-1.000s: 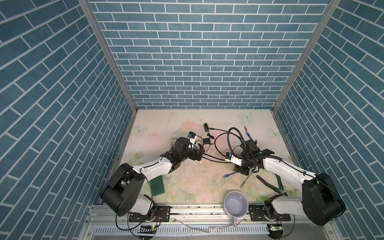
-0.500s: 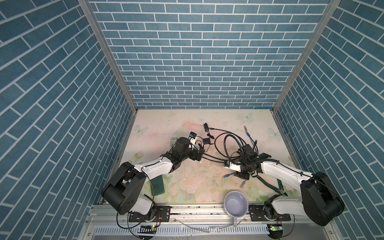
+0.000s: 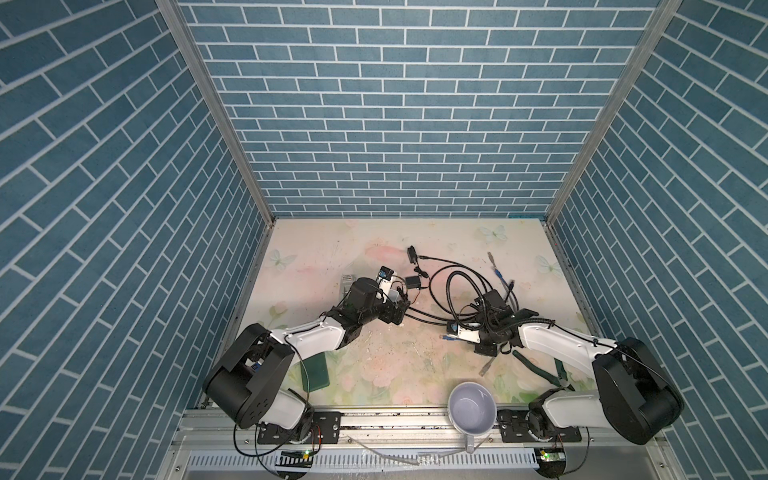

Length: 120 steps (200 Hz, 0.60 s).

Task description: Insert the plug into the switch port

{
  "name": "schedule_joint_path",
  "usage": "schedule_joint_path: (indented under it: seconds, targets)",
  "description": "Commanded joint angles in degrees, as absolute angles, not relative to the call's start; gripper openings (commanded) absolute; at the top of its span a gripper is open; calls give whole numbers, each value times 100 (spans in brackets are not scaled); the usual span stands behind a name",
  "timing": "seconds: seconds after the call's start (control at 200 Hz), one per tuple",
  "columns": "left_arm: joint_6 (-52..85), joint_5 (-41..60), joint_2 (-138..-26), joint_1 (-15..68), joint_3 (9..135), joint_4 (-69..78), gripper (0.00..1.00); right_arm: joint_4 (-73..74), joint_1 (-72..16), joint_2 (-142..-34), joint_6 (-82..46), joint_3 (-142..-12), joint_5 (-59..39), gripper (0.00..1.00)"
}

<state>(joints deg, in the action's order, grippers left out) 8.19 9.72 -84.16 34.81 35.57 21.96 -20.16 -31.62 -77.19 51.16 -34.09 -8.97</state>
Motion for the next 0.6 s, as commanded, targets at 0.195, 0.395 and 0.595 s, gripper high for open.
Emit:
schedule_joint_path:
  seconds: [0.195, 0.395, 0.595]
  targets:
    - [317, 1268, -8034, 3498, 3310, 2714, 100, -1544, -3192, -7439, 5774, -3394, -1160, 0]
    - [-253, 1676, -7920, 3516, 3705, 1562, 99, -2078, -3195, -7482, 5813, -3943, -1695, 0]
    - [-967, 1739, -7397, 3810, 3058, 2440, 100, -2151, -3190, -7535, 5193, -4374, -2003, 0]
